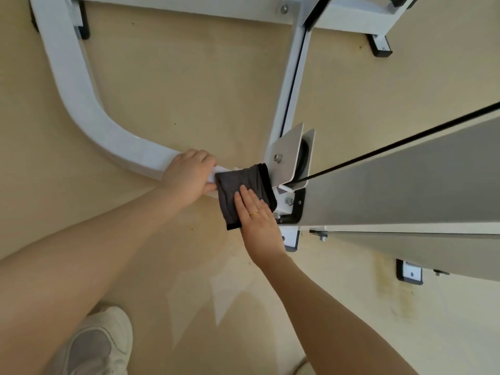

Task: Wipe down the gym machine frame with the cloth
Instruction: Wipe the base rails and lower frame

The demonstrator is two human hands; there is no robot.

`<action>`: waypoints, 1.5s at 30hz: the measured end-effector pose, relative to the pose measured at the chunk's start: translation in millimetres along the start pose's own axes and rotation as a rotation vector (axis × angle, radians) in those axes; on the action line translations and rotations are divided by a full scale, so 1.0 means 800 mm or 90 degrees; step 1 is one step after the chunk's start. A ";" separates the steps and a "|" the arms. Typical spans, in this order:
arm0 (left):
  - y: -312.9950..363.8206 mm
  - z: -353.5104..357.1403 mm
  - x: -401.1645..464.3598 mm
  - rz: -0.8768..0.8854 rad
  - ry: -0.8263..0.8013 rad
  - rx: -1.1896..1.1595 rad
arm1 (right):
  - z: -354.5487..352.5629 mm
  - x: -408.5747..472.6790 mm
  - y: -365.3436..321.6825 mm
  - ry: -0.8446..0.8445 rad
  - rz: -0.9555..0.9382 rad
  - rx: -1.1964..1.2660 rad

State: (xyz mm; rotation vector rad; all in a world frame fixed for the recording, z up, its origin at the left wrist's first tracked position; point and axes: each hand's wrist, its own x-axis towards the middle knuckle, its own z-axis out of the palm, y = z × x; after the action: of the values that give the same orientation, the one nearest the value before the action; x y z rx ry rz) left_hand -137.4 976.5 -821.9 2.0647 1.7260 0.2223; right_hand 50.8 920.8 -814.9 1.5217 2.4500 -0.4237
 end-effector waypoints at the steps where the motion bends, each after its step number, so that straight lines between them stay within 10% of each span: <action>1: 0.000 -0.001 0.002 -0.001 -0.009 0.007 | 0.000 -0.012 0.008 -0.006 0.001 -0.013; 21: 0.009 -0.003 -0.008 -0.015 -0.065 0.037 | -0.006 -0.057 0.060 0.006 0.064 -0.090; 45: -0.119 -0.061 -0.047 -0.144 -0.012 0.064 | -0.015 0.091 -0.121 -0.029 0.028 0.088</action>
State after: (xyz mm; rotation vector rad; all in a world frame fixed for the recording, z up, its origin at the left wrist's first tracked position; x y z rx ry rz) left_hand -249.7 963.4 -813.4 1.9104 1.9768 0.0462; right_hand -68.4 945.4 -816.3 1.5979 2.3911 -0.6243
